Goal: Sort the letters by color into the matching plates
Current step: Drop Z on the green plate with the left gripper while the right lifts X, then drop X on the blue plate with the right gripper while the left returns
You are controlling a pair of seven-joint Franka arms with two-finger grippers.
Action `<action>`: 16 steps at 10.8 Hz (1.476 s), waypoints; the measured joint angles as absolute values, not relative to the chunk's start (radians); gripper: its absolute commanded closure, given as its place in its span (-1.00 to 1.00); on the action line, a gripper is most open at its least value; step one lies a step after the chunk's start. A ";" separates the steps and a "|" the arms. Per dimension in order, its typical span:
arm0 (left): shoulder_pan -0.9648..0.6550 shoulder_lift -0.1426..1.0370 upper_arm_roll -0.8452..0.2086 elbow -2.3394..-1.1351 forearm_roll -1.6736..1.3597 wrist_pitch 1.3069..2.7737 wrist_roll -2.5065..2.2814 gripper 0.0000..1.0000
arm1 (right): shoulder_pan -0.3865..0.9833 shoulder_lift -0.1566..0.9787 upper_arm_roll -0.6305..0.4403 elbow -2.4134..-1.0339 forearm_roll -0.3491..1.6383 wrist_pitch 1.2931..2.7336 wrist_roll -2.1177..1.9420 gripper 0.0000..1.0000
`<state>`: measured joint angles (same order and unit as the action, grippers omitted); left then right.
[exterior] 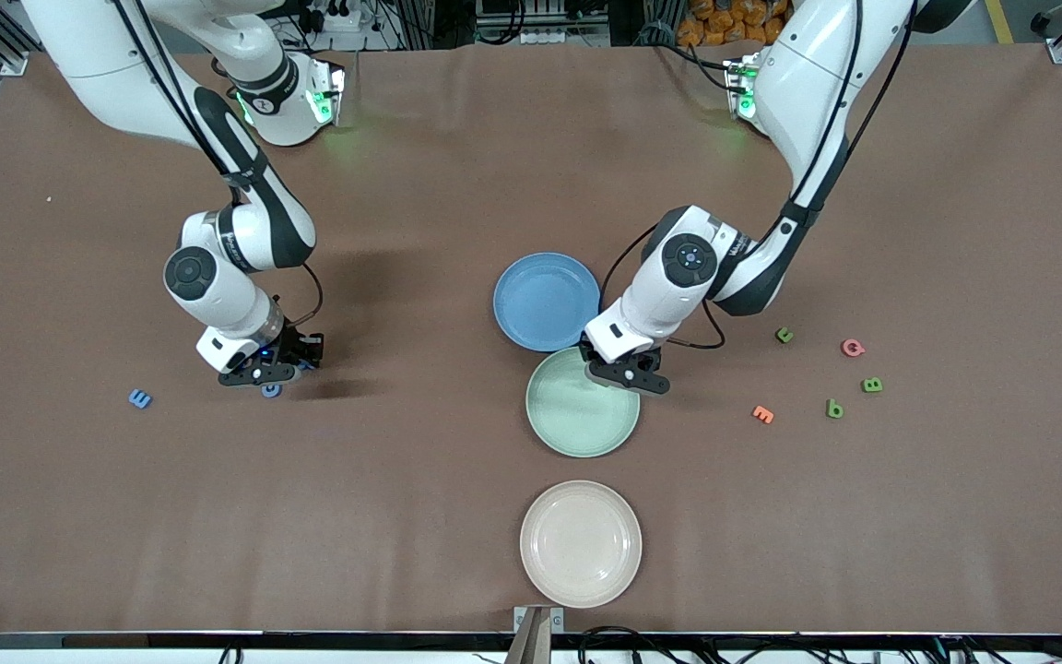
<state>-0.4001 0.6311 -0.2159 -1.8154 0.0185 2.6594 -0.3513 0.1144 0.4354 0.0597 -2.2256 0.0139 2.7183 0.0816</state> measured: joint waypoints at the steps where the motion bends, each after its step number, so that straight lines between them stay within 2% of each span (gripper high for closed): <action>1: -0.404 0.634 -0.215 -1.813 0.018 2.659 -0.360 -0.68 | 0.119 0.435 0.071 -2.207 0.014 2.699 0.114 0.40; 3: -0.403 0.634 -0.210 -1.810 0.018 2.659 -0.361 -0.84 | 0.136 0.433 0.082 -2.185 0.014 2.683 0.173 0.40; 6: -0.382 0.626 -0.201 -1.798 0.018 2.659 -0.361 -0.91 | 0.197 0.417 0.085 -2.164 0.014 2.641 0.297 0.36; 11: -0.264 0.536 -0.192 -1.791 0.022 2.510 -0.296 -0.92 | 0.374 0.403 0.089 -2.050 0.014 2.464 0.557 0.36; 16: -0.068 0.472 -0.193 -1.936 0.025 2.488 -0.022 -0.93 | 0.571 0.403 0.091 -2.008 0.014 2.442 0.775 0.35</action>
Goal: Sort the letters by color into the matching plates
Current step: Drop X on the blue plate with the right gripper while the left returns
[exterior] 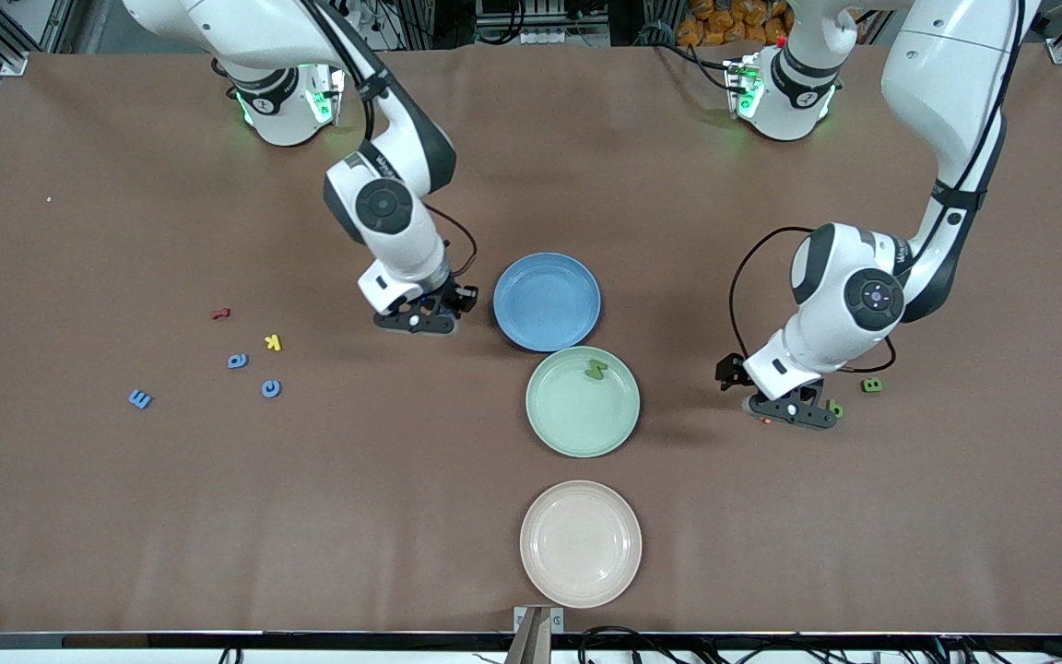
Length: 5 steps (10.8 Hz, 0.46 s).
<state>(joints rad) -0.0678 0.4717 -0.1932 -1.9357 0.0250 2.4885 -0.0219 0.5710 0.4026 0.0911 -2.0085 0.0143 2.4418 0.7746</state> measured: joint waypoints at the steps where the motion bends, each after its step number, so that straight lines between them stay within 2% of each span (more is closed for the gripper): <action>1: -0.051 0.449 -0.193 -1.972 0.026 2.488 0.032 -0.93 | 0.599 0.404 0.091 -2.003 0.014 2.442 0.805 0.35; 5: 0.029 0.393 -0.193 -2.092 0.035 2.490 0.298 -0.91 | 0.695 0.444 0.092 -1.945 0.015 2.441 0.934 0.35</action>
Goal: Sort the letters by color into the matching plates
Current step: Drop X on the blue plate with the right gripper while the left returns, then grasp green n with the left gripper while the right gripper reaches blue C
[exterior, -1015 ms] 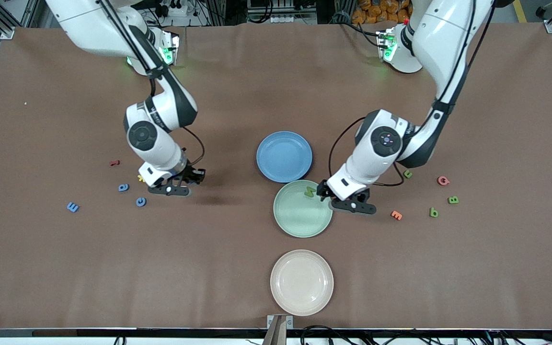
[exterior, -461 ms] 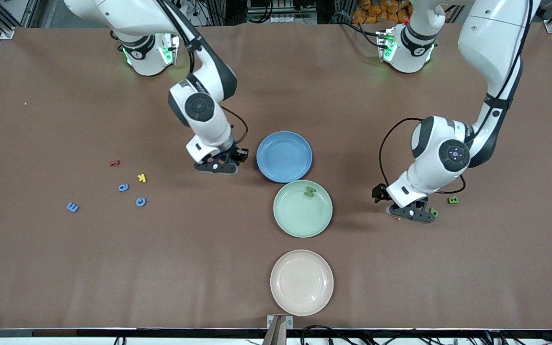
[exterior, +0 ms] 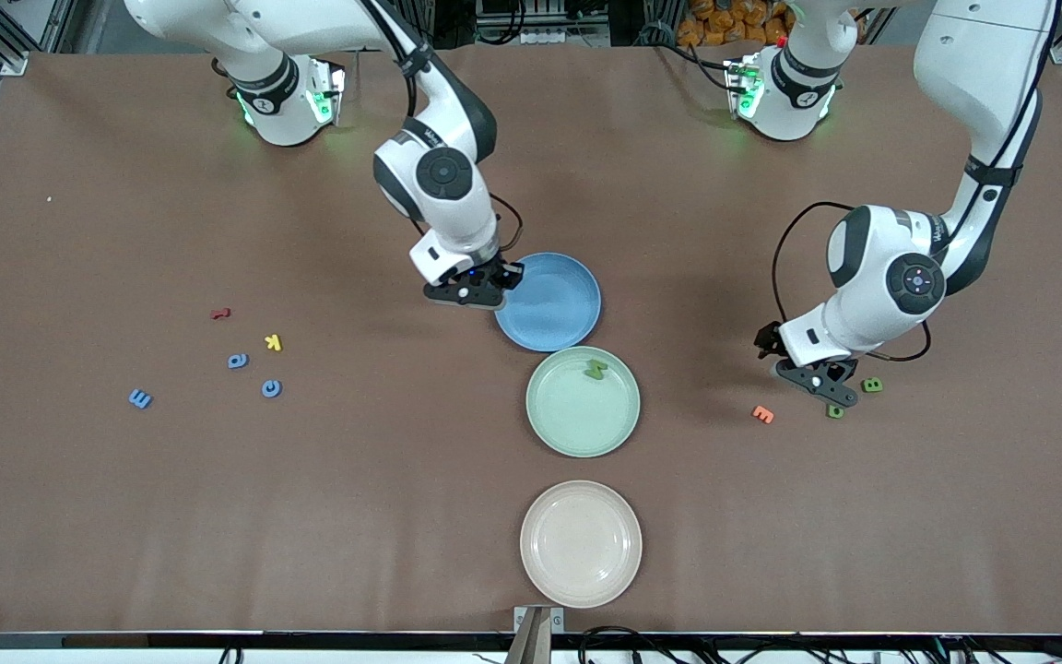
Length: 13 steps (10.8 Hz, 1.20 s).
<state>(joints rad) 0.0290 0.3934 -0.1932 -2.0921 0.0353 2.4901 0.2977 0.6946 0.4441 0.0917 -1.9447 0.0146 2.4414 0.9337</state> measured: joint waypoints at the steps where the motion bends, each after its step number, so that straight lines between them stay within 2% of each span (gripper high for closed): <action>1: 0.039 0.392 -0.193 -2.112 0.036 2.493 0.320 -0.88 | 0.714 0.468 0.092 -1.915 0.015 2.441 0.961 0.35; 2: 0.040 0.391 -0.194 -2.137 0.038 2.514 0.324 -0.81 | 0.730 0.496 0.092 -1.885 0.015 2.441 0.981 0.33; 3: 0.040 0.389 -0.196 -2.174 0.039 2.560 0.324 -0.80 | 0.745 0.527 0.092 -1.852 0.015 2.441 1.005 0.14; 4: 0.040 0.387 -0.197 -2.217 0.040 2.614 0.324 -0.71 | 0.758 0.556 0.091 -1.822 0.015 2.441 1.020 0.08; 5: 0.040 0.385 -0.197 -2.254 0.040 2.651 0.324 -0.65 | 0.769 0.579 0.091 -1.800 0.015 2.441 1.034 -0.55; 6: 0.040 0.380 -0.197 -2.281 0.040 2.670 0.325 -0.66 | 0.777 0.594 0.091 -1.787 0.015 2.441 1.041 -1.00; 10: 0.083 0.355 -0.196 -2.316 0.147 2.673 0.326 -0.58 | 0.781 0.601 0.088 -1.777 0.014 2.438 1.078 -1.00; 13: 0.099 0.354 -0.198 -2.323 0.157 2.673 0.328 -0.57 | 0.757 0.596 0.077 -1.761 0.012 2.363 1.005 -1.00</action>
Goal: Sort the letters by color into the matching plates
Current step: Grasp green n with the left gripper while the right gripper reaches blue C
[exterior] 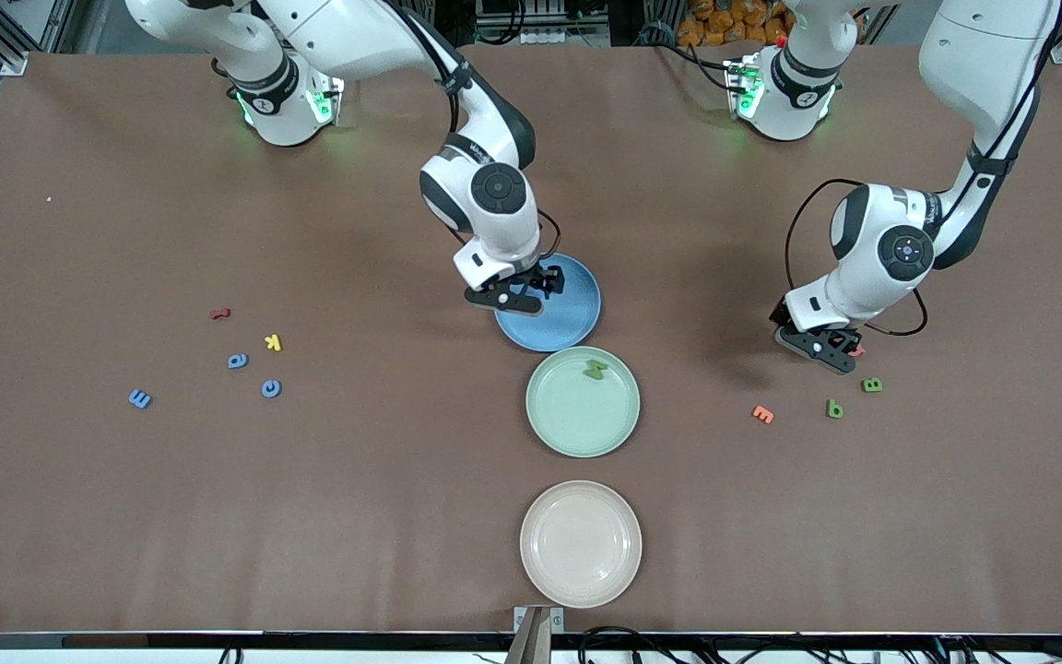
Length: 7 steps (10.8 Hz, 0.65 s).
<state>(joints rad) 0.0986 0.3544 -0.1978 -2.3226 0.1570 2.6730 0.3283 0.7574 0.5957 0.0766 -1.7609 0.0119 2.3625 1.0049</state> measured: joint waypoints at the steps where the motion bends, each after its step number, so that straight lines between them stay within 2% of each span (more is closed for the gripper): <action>1: 0.098 0.354 -0.200 -2.324 0.157 2.673 0.328 -0.56 | 0.730 0.585 0.075 -1.758 0.012 2.331 0.953 -1.00; 3: 0.098 0.354 -0.202 -2.327 0.157 2.673 0.328 -0.44 | 0.663 0.559 0.073 -1.756 0.012 2.290 0.846 -1.00; 7: 0.098 0.356 -0.203 -2.337 0.157 2.673 0.328 -0.41 | 0.514 0.501 0.069 -1.780 -0.013 2.254 0.676 -1.00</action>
<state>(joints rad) 0.0980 0.3556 -0.2030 -2.3370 0.1571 2.6730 0.3283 0.5142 0.5011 0.0694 -1.7800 -0.0131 2.2543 0.6759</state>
